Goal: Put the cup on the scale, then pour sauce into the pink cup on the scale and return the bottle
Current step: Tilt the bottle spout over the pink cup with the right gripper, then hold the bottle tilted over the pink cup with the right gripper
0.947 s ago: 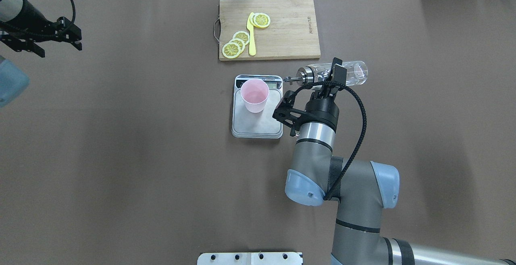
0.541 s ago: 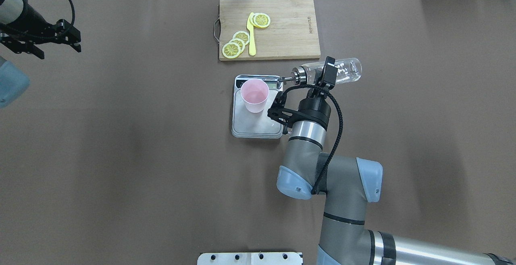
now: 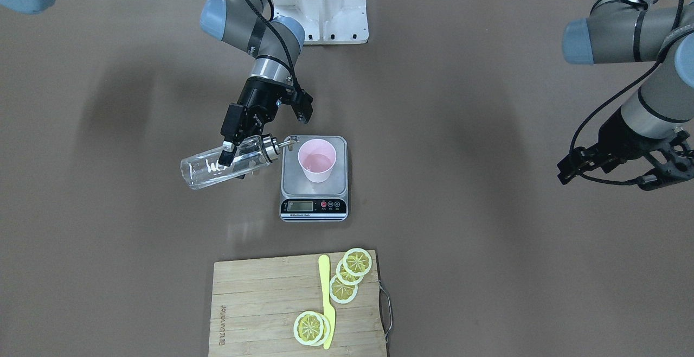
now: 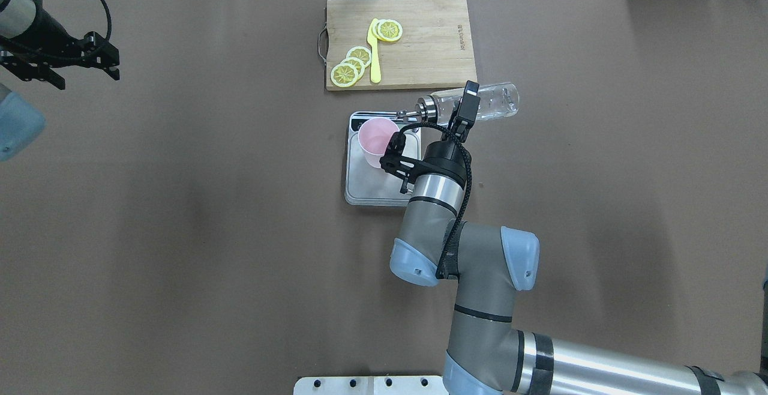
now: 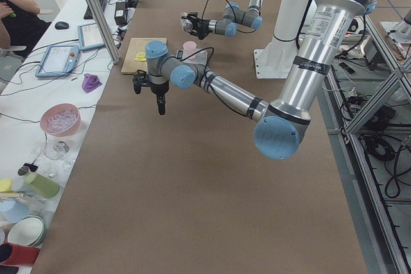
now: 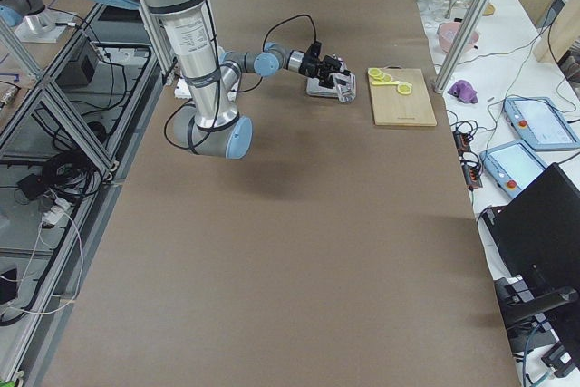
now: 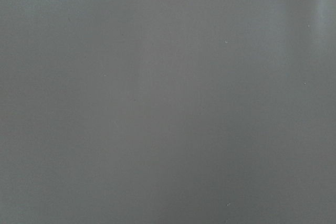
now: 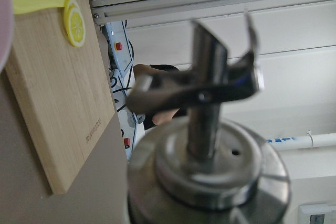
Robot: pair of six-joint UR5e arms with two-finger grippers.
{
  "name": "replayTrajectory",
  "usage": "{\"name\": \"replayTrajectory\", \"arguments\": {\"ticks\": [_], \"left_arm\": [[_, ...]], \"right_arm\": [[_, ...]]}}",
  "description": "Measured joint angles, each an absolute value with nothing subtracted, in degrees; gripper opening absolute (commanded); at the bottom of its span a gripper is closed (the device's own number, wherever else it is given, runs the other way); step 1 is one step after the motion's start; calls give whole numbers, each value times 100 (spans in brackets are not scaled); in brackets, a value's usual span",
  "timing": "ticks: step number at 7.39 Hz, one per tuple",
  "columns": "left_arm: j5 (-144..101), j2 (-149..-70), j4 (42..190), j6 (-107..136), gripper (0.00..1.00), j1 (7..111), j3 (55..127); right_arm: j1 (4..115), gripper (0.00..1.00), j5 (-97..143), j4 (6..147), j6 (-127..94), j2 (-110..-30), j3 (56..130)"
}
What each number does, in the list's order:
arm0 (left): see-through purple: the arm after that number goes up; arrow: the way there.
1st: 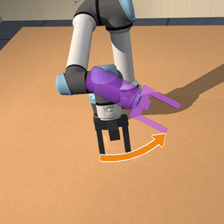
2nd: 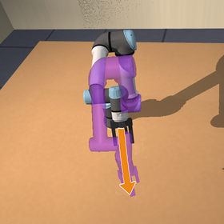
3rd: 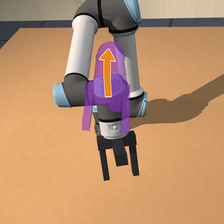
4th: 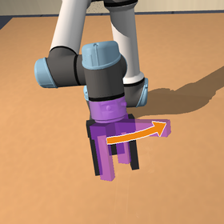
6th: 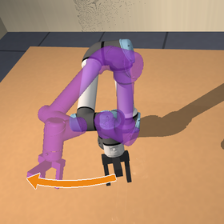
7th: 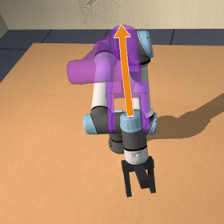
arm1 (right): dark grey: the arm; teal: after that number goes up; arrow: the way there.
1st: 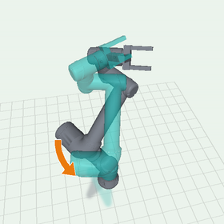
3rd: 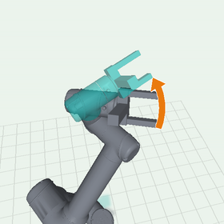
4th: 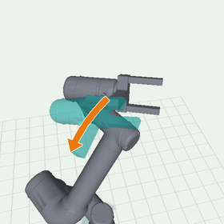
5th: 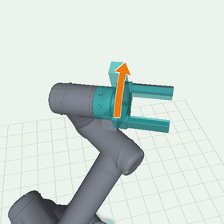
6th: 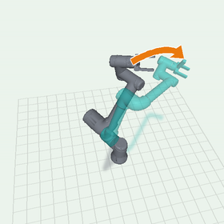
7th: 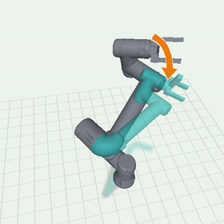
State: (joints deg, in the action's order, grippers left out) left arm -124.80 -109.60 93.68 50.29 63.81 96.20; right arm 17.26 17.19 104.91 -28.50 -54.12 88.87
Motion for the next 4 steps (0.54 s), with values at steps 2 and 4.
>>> {"name": "replayTrajectory", "arguments": {"ticks": [2,4], "left_arm": [[-12479,-10960,9367,5020,99,6381,9611],[-12473,-10960,9363,5019,99,6381,9598]], "right_arm": [[1750,0,1435,10494,-2848,-5399,8707],[1769,0,1064,10494,-2848,-5425,8552]]}}
